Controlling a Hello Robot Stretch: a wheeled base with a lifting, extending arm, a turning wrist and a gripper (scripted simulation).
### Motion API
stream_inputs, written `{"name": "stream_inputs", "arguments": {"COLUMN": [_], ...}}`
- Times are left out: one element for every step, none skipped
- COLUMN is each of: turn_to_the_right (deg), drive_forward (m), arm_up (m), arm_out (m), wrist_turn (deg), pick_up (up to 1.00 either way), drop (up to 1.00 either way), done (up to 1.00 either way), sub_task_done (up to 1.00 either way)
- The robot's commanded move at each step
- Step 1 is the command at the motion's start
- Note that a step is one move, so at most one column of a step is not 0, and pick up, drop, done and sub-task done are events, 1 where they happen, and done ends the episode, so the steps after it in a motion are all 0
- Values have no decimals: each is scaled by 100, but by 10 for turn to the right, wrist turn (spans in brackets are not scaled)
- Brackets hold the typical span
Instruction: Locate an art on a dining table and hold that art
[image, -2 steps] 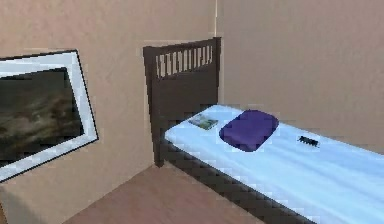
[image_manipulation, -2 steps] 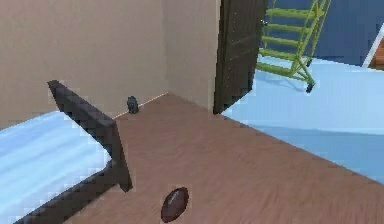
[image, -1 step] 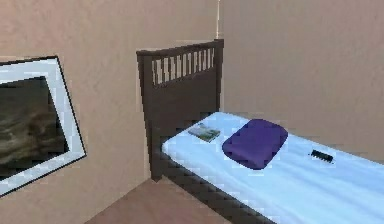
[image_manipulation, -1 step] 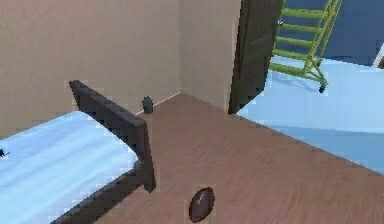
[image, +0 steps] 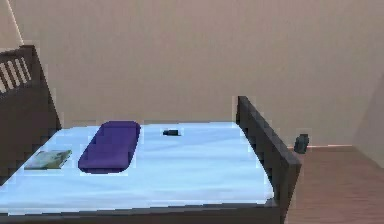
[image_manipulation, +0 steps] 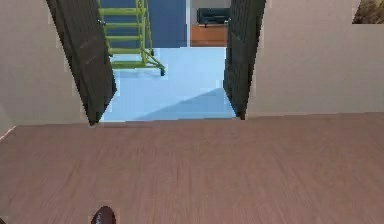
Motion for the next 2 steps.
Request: {"name": "stream_inputs", "arguments": {"turn_to_the_right": [390, 0], "drive_forward": [0, 10], "arm_up": [0, 0], "arm_out": [0, 0], "wrist_turn": [0, 0], "pick_up": [0, 0], "drop": [0, 0], "done": [0, 0], "sub_task_done": [0, 0]}}
